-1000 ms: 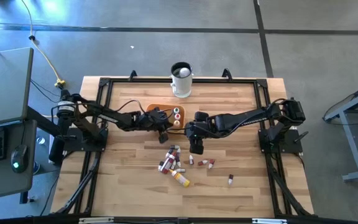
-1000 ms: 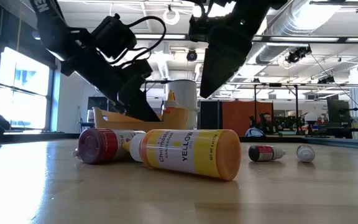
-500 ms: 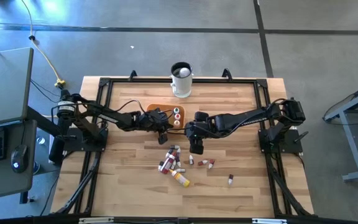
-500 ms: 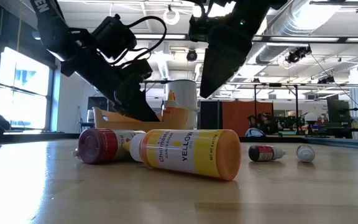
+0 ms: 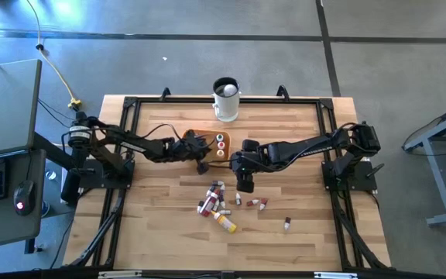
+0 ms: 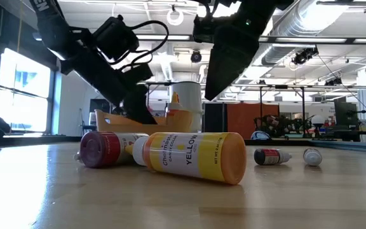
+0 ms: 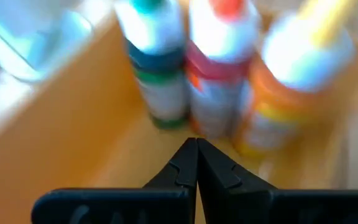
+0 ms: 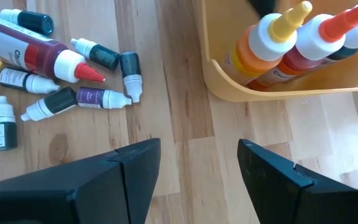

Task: Pick & Place food coloring
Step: Adjust the food coloring bottles in the yellow bin

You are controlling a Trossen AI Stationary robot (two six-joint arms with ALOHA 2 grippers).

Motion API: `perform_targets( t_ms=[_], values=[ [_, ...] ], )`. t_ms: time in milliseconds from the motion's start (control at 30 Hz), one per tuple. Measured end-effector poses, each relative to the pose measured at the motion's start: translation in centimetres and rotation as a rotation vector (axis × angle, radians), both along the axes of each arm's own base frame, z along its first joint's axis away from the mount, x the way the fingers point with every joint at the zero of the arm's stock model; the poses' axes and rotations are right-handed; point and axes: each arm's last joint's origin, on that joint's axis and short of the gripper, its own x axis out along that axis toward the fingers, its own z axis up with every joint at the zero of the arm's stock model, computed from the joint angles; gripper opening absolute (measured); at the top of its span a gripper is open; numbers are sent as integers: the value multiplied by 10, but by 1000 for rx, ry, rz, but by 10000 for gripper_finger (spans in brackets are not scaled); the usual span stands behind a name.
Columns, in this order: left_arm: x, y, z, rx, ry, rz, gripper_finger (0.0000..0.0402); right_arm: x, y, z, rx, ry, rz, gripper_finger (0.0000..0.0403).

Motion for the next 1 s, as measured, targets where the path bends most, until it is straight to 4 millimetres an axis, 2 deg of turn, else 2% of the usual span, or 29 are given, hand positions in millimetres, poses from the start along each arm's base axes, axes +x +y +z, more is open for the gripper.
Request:
perform_targets(
  t_ms=[233, 367, 633, 800, 1000],
  values=[
    [-1, 29, -1, -54, -51, 13, 0, 1, -1, 0, -20, 0, 32, 209],
    [-1, 38, -7, -86, -61, -3, 0, 1, -1, 0, -20, 0, 32, 209],
    [15, 41, -14, -82, -109, -62, 0, 1, -1, 0, -20, -3, 32, 210],
    [30, 45, -11, -99, -120, -99, 0, 1, -1, 1, -20, -7, 32, 209],
    [29, 47, -14, -88, -32, -18, 0, 1, 0, 1, -17, -7, 34, 211]
  ],
)
